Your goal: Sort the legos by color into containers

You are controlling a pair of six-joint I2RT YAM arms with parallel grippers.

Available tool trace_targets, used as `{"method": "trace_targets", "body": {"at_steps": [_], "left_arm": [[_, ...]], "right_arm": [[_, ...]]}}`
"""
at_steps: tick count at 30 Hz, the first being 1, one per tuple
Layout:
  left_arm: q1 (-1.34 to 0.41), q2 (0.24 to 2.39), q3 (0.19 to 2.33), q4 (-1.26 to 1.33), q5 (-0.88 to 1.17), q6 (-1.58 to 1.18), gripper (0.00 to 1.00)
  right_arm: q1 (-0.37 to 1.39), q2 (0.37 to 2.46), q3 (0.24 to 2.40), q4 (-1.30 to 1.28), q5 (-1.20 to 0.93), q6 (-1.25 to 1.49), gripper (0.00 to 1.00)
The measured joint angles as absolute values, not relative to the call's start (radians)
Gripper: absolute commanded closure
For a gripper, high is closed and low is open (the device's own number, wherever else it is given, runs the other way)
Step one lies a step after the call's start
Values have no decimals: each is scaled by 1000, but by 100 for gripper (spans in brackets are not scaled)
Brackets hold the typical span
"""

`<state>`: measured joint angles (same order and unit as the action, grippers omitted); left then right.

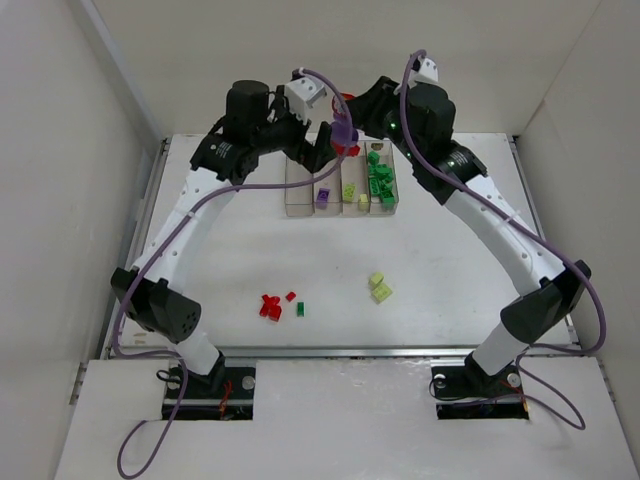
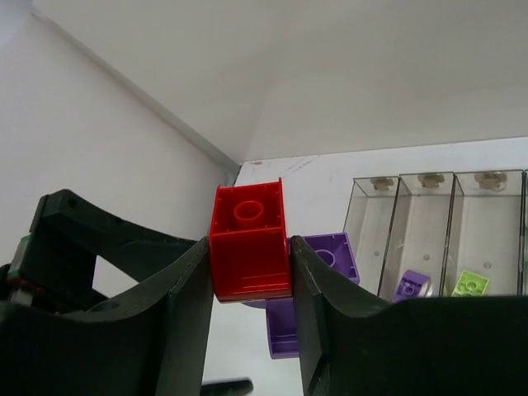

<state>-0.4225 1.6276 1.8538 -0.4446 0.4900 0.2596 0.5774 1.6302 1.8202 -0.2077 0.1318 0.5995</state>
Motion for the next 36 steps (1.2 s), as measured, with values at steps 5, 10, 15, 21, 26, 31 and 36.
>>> {"method": "trace_targets", "body": {"at_steps": [5, 10, 15, 21, 26, 31, 36], "left_arm": [[-488, 1624, 1844, -395, 521, 173, 0], [-534, 1612, 1804, -350, 491, 99, 0], [-546, 1612, 1794, -323, 413, 42, 0], [-543, 1612, 1765, -300, 363, 19, 22], [-531, 1612, 1739, -288, 367, 10, 47], [-522, 1612, 1730, -288, 406, -4, 70], [-521, 1612, 1727, -288, 440, -9, 54]], "right_arm": [[577, 1628, 1790, -201, 138, 609, 100], [579, 1625, 1769, -199, 142, 620, 100], [591, 1614, 1757, -196, 146, 630, 100], [602, 1599, 1745, -192, 149, 640, 100], [602, 1596, 1731, -195, 151, 644, 100], [604, 1596, 1730, -192, 161, 652, 100], [611, 1596, 1724, -172, 149, 669, 100]]}}
